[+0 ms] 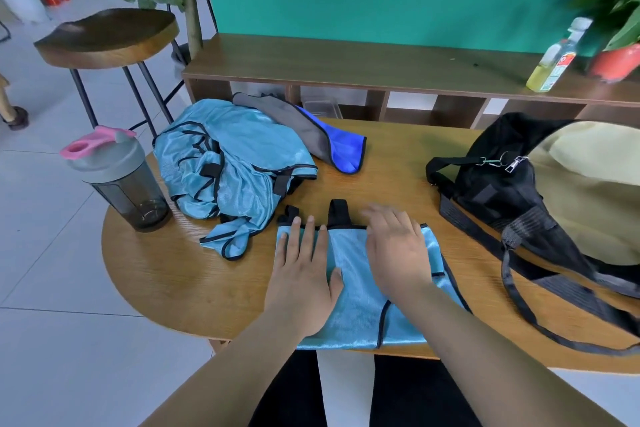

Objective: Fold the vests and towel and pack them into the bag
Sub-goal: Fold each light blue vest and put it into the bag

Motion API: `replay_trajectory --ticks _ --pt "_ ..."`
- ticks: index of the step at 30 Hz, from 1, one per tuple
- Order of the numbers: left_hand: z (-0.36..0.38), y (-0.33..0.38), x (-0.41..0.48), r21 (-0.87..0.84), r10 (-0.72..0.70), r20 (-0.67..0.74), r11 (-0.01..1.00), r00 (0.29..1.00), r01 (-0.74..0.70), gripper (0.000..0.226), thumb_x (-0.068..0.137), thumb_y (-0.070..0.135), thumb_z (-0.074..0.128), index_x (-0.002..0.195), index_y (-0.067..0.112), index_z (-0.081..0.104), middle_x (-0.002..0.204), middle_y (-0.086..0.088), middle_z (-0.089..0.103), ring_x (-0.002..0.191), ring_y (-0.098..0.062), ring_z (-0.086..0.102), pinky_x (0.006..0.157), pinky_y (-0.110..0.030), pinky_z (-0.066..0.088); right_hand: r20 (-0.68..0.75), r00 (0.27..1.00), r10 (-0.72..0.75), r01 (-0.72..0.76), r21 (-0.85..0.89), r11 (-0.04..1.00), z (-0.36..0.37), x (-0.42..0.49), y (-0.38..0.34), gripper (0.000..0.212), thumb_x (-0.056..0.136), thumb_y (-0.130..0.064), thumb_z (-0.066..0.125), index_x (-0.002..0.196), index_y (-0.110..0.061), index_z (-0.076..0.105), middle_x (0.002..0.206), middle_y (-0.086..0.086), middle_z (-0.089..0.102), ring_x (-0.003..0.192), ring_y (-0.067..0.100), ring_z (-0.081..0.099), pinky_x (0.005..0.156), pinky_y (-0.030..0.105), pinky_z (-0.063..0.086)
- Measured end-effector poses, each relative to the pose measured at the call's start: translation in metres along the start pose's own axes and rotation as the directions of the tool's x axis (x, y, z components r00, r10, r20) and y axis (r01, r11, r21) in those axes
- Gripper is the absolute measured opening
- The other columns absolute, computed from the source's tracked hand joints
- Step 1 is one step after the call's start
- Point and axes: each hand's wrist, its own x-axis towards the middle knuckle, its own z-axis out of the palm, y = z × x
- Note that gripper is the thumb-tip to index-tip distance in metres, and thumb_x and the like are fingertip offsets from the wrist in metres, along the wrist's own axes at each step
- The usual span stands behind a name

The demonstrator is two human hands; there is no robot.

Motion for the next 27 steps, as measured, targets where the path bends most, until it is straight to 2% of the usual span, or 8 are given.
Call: replay_trajectory --ticks 2,5,7,13,18,21,24,27 --pt "-0.003 0.000 -0.002 0.000 0.015 -0.041 1.000 0.999 -0.015 0.077 0.105 0.054 0.027 0.168 0.014 0.008 0.176 -0.011 -0.009 0.159 -0.030 -0.024 0.131 -0.054 -0.001 0.067 0.998 0.001 0.005 -0.097 0.995 0.004 -0.018 0.016 0.039 0.104 -0.027 0.057 0.143 -0.021 0.060 0.157 -0.001 0.051 0.148 0.024 0.041 0.123 0.047 0.033" --pt "-0.004 0.000 -0.007 0.009 0.133 -0.124 0.991 0.983 -0.133 0.067 0.103 0.044 0.042 0.163 0.014 0.031 0.175 -0.009 0.015 0.163 -0.031 -0.004 0.131 -0.052 0.008 0.345 0.931 0.119 -0.095 -0.088 0.992 0.001 -0.027 0.044 0.061 0.108 -0.056 0.028 0.163 -0.029 0.032 0.173 -0.006 0.021 0.161 0.018 0.010 0.132 0.043 0.009" --pt "-0.004 0.000 -0.007 0.019 0.191 -0.108 0.982 0.976 -0.190 0.062 0.105 0.044 0.032 0.160 0.016 0.039 0.173 -0.003 0.024 0.163 -0.026 0.006 0.131 -0.050 0.012 0.414 0.902 0.125 -0.097 -0.089 0.991 0.000 -0.025 0.054 0.067 0.106 -0.063 0.021 0.166 -0.034 0.022 0.175 -0.008 0.013 0.162 0.016 0.003 0.132 0.040 0.004" --pt "-0.006 -0.001 0.002 0.059 0.130 0.088 0.989 0.988 -0.136 0.078 0.105 0.066 0.010 0.169 0.023 0.000 0.175 0.003 -0.017 0.158 -0.022 -0.027 0.131 -0.051 -0.006 0.390 0.891 0.232 -0.156 -0.216 0.964 -0.004 -0.024 0.044 0.063 0.107 -0.059 0.013 0.166 -0.037 0.014 0.176 -0.003 0.007 0.162 0.023 0.001 0.131 0.047 0.007" --pt "-0.012 -0.003 -0.010 0.095 0.138 0.004 0.986 0.990 -0.137 0.078 0.105 0.066 0.007 0.169 0.022 0.009 0.176 -0.002 -0.010 0.159 -0.028 -0.023 0.131 -0.054 -0.003 0.273 0.948 0.164 -0.083 -0.285 0.955 -0.024 -0.036 0.041 0.064 0.110 -0.059 0.010 0.166 -0.031 0.019 0.176 0.001 0.010 0.162 0.030 0.003 0.130 0.053 0.014" --pt "-0.004 -0.003 -0.022 0.099 0.098 0.040 0.990 0.994 -0.102 0.079 0.103 0.071 0.004 0.168 0.027 0.004 0.175 -0.005 -0.013 0.158 -0.031 -0.026 0.130 -0.057 -0.001 0.398 0.917 0.036 0.058 -0.221 0.974 -0.025 -0.046 0.044 0.072 0.102 -0.068 0.000 0.167 -0.037 0.011 0.176 -0.003 -0.003 0.162 0.024 -0.008 0.131 0.050 0.008" --pt "-0.002 -0.005 -0.019 0.072 0.058 0.096 0.995 0.994 -0.065 0.085 0.095 0.080 -0.007 0.167 0.034 -0.008 0.173 -0.002 -0.023 0.154 -0.028 -0.035 0.130 -0.054 -0.007 0.450 0.890 0.065 0.024 -0.189 0.982 -0.018 -0.049 0.055 0.076 0.098 -0.074 -0.006 0.166 -0.043 0.001 0.175 -0.007 -0.014 0.161 0.020 -0.017 0.132 0.046 0.002" --pt "-0.005 -0.007 -0.005 0.078 0.085 0.134 0.992 0.987 -0.096 0.084 0.096 0.082 -0.002 0.165 0.036 -0.015 0.171 0.001 -0.030 0.152 -0.026 -0.040 0.129 -0.052 -0.009 0.436 0.893 0.107 -0.024 -0.192 0.981 -0.015 -0.047 0.058 0.077 0.096 -0.076 -0.008 0.166 -0.044 0.000 0.175 -0.008 -0.014 0.161 0.019 -0.016 0.132 0.046 0.003"
